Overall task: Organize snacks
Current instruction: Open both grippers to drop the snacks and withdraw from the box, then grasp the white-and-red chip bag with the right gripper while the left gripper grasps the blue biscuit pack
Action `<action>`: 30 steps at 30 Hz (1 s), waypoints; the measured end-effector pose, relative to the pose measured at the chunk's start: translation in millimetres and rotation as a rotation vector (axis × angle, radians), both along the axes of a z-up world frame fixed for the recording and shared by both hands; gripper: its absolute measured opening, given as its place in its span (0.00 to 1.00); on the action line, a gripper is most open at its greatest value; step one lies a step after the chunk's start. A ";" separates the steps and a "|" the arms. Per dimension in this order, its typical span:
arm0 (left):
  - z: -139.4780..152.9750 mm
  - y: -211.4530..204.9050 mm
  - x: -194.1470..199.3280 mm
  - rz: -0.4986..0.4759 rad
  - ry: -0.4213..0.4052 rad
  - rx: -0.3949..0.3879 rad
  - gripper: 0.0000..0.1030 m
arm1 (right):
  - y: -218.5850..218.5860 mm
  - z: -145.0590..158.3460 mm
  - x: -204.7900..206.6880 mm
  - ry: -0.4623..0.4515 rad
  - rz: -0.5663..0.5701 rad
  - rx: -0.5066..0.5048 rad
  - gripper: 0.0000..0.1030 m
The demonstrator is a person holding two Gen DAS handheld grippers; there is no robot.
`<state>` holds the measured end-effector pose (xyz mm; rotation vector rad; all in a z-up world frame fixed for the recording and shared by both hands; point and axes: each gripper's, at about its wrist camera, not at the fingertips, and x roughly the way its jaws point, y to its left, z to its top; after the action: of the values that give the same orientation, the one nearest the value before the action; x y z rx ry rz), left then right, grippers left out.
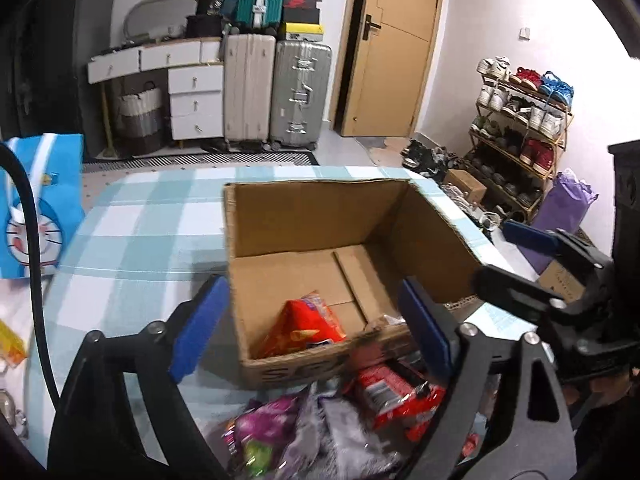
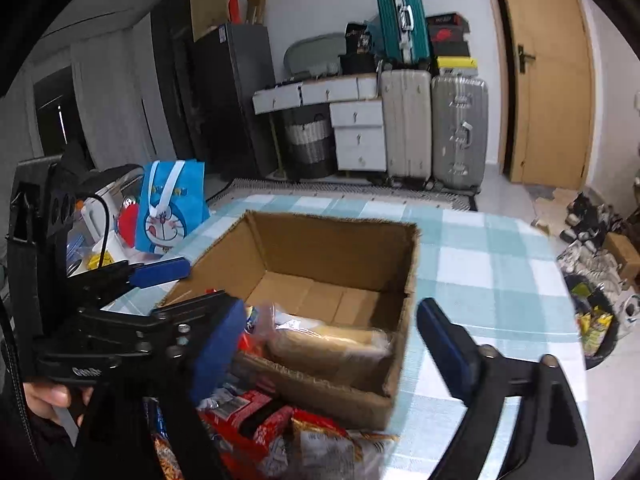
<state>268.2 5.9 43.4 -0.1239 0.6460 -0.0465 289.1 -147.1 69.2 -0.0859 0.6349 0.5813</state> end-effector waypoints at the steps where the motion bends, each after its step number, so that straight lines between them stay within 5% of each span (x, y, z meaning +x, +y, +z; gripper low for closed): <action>1: 2.2 3.2 -7.4 0.007 -0.007 0.000 0.85 | -3.4 2.0 -4.9 -0.001 -0.005 -0.001 0.98; 10: 9.9 29.4 -84.9 0.038 -0.027 -0.001 0.87 | -31.6 9.9 -55.1 -0.001 -0.055 -0.012 1.00; 13: 5.4 35.0 -110.0 0.047 -0.025 0.000 0.99 | -40.3 10.1 -65.4 0.012 -0.059 0.010 0.99; 16: -3.9 37.1 -135.1 0.045 -0.033 0.005 1.00 | -50.8 8.3 -85.3 0.028 -0.074 0.024 1.00; 30: -38.9 24.4 -146.2 0.000 0.066 0.052 1.00 | -57.1 -21.5 -96.4 0.112 -0.084 0.000 1.00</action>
<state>122.0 30.3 4.4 -0.0754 0.7129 -0.0257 192.7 -204.1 47.7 -0.0266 0.7436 0.5078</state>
